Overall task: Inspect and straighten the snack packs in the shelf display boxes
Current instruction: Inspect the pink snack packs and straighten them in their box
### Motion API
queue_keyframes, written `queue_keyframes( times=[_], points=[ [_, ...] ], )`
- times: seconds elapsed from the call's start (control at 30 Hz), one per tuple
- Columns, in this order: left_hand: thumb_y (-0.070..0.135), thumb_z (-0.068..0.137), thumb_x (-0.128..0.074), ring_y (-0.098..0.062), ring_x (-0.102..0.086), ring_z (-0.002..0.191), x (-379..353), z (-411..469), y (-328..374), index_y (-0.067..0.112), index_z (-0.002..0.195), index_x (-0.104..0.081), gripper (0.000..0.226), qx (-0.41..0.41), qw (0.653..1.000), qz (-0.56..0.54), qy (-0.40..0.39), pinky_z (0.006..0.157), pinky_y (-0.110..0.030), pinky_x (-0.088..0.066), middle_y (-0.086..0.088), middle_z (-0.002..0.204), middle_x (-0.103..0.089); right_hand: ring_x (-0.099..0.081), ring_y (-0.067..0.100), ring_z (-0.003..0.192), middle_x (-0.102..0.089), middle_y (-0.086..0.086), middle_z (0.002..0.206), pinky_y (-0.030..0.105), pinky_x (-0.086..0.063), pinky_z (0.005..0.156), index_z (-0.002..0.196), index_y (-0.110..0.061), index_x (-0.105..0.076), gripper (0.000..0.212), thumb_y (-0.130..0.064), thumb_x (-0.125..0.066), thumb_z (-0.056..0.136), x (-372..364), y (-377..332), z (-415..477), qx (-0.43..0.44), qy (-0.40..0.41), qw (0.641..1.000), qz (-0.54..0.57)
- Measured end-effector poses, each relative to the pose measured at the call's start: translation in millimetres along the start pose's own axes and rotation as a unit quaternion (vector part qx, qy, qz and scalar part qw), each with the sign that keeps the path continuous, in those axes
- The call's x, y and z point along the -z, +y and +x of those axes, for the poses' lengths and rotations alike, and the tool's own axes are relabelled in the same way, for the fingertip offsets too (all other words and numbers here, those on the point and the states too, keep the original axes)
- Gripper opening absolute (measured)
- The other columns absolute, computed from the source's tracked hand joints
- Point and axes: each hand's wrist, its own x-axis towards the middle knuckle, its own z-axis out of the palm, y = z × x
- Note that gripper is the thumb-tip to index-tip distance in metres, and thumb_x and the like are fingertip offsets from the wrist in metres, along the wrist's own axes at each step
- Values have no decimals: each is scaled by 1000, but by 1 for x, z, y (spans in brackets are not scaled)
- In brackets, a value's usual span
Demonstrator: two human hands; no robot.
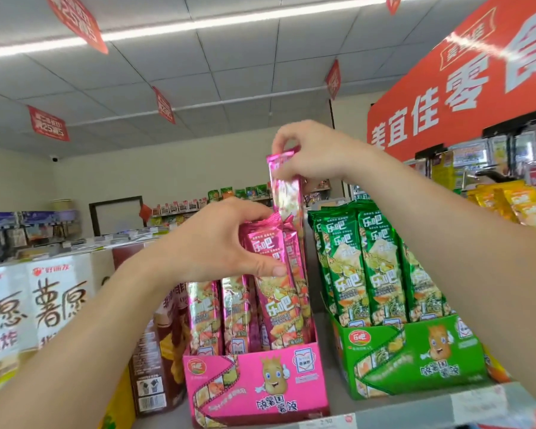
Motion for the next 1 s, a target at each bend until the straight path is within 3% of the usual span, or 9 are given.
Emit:
queue_keyframes(
  times=[0.2,0.3,0.37,0.53,0.6,0.73,0.83,0.9,1.0],
  points=[
    [81,60,-64,-7,-18,143,-3,8,0,38,91,-53,54,-12,999,53,0,112,-32,-21,11,157,-23,-52,0,41,-61,-10,48,13,-40,41,74,-14,-70,10,-16,-78,79,-3,2,-2,11,-129,986,-107],
    [83,59,-63,-3,-59,83,-6,10,1,38,90,-44,58,18,999,13,-24,73,-21,-46,19,99,-67,-45,11,55,-60,-1,63,23,-35,51,80,-9,-74,12,-16,-66,87,-3,1,-5,-9,-253,960,-122],
    [79,61,-64,-2,-45,49,-10,10,2,36,88,-43,56,16,1000,-9,-25,50,-19,-37,16,62,-58,-49,14,65,-67,1,74,24,-36,58,86,-8,-75,19,-19,-61,91,0,2,-5,-53,-290,952,-83],
    [81,65,-59,-6,-58,58,-16,11,-3,40,115,-42,68,22,999,-14,-35,61,-23,-47,5,75,-68,-67,12,83,-75,-5,97,21,-48,58,101,-16,-75,16,-22,-63,93,1,11,11,-38,-164,971,-168],
    [75,70,-61,-3,-58,56,-14,11,-2,35,130,-45,74,19,999,-10,-49,62,-22,-47,-1,76,-69,-60,13,94,-64,-4,121,30,-53,82,121,-18,-66,28,-28,-60,95,-13,13,15,-46,-228,928,-291],
    [57,79,-68,-1,-49,47,-9,13,0,21,102,-57,45,43,994,-42,-91,55,-18,-42,9,59,-60,-55,20,118,-54,0,141,37,-42,106,134,-10,-58,37,-24,-51,101,-28,8,15,-55,-295,893,-335],
    [67,76,-60,-13,-59,86,-9,15,-2,18,99,-63,54,35,996,-6,-81,77,-27,-48,5,91,-65,-62,22,101,-63,2,119,39,-51,94,124,-9,-65,32,-24,-56,98,-25,7,13,-49,-289,899,-325],
    [76,74,-49,-9,-48,108,-10,16,0,22,110,-64,66,12,996,45,-77,96,-30,-41,12,113,-56,-54,20,68,-62,4,89,32,-49,61,111,-5,-69,26,-23,-63,94,-19,7,10,-70,-268,919,-279],
    [82,77,-43,-11,-54,89,-13,16,0,15,105,-62,76,11,998,26,-59,86,-34,-47,5,96,-56,-45,18,57,-55,7,73,22,-36,46,105,8,-68,27,-16,-65,92,-4,4,7,-80,-156,963,-203]
  ],
)
